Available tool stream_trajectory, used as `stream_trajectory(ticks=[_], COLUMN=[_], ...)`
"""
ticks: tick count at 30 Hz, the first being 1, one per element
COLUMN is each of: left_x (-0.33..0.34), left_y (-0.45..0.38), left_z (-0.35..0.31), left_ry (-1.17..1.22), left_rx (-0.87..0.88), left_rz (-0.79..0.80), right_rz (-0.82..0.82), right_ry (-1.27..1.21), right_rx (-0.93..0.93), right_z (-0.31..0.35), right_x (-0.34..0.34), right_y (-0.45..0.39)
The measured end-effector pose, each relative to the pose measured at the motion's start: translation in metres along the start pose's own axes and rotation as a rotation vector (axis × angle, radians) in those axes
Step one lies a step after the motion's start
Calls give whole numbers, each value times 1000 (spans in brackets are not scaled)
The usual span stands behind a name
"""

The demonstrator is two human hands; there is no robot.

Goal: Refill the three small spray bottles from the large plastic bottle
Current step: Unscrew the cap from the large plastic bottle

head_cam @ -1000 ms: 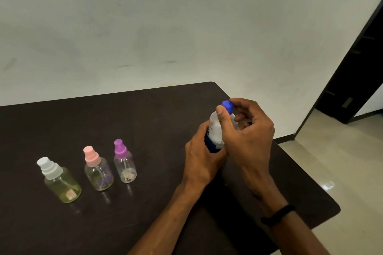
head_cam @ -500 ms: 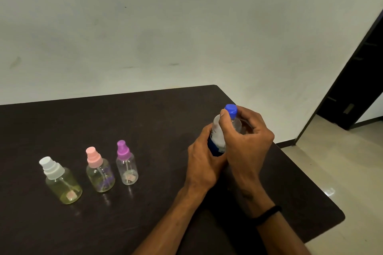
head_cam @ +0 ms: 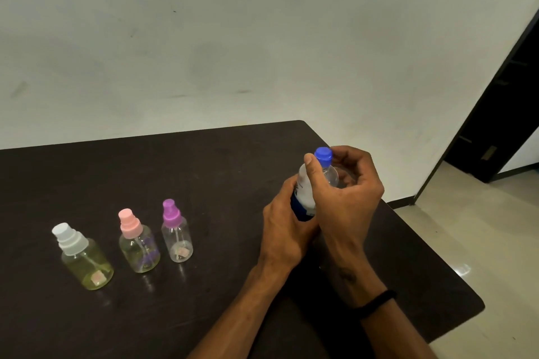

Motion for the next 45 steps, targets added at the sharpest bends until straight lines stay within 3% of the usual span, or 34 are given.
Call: stream_trajectory(ticks=[6, 12, 17, 25, 36, 40, 45], left_x=[0, -8, -7, -9, -66, -92, -135], left_y=[3, 5, 2, 9, 79, 99, 130], left_z=[2, 8, 6, -6, -16, -16, -27], left_ry=[2, -218, -267, -209, -245, -231, -337], left_rx=[53, 120, 106, 20, 100, 103, 223], left_rz=[-4, -34, -46, -114, -176, -160, -287], right_rz=[87, 162, 152, 289, 1106, 1233, 1304], right_ry=[-22, -111, -206, -94, 727, 1106, 1243], right_rx=[9, 50, 76, -138, -568, -612, -614], right_z=[-3, 3, 19, 53, 68, 50, 46], right_x=[-7, -11, -21, -21, 48, 65, 70], right_y=[-4, -17, -33, -40, -18, -4, 16])
Point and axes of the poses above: each hand's wrist, its own y-axis away from the middle knuckle, its own x-axis out of the palm, z = x × y, the point moved 3 cm from there along -y, towards the middle knuckle, and after that the axes turned 9 degrees about y, right-handed, at the moved point
